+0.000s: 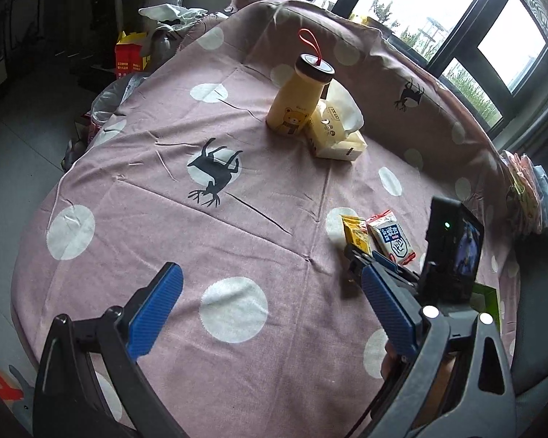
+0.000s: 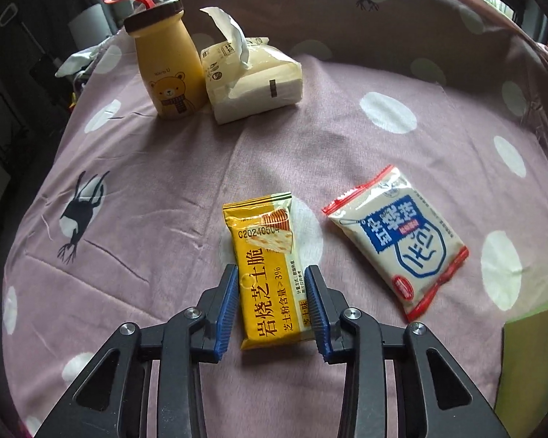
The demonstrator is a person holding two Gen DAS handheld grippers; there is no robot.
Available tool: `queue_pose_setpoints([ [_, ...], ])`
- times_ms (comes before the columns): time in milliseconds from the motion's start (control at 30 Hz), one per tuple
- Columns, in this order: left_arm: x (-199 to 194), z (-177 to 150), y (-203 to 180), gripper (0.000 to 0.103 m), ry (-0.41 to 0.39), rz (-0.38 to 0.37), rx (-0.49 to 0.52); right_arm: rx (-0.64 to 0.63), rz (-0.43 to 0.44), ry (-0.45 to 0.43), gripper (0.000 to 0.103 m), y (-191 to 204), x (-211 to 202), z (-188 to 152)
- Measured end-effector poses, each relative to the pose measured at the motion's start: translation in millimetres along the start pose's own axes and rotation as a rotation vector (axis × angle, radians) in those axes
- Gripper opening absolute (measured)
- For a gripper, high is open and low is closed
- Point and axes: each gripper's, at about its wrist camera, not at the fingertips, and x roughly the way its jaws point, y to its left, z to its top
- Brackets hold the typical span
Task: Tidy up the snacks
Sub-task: 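Move the right gripper to the yellow cheese biscuit bar, then close the right gripper on the yellow cheese biscuit bar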
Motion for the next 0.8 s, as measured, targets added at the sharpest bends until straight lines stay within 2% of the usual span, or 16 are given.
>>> queue_pose_setpoints([
  [167, 5, -4, -7, 0.099, 0.016, 0.009, 0.023, 0.024, 0.032, -0.016, 0.038, -11, -40, -43],
  [400, 14, -17, -22, 0.099, 0.054, 0.007, 0.078, 0.076, 0.059, 0.040, 0.038, -18, -65, -88],
  [533, 22, -27, -25, 0.098, 0.125, -0.062, 0.084, 0.025, 0.048, 0.063, 0.038, -19, -63, -103],
  [600, 24, -31, -26, 0.098, 0.144, -0.070, 0.083, 0.063, 0.076, 0.071, 0.039, -27, -63, -103],
  [700, 27, -36, -27, 0.098, 0.142, -0.030, 0.091, 0.087, 0.144, 0.061, 0.056, -40, -73, -100],
  [733, 29, -38, -27, 0.098, 0.145, -0.021, 0.095, 0.086, 0.162, 0.053, 0.065, -44, -77, -99],
  [800, 34, -41, -26, 0.098, 0.165, -0.019, 0.096, 0.106, 0.190, 0.032, 0.067, -55, -85, -96],
])
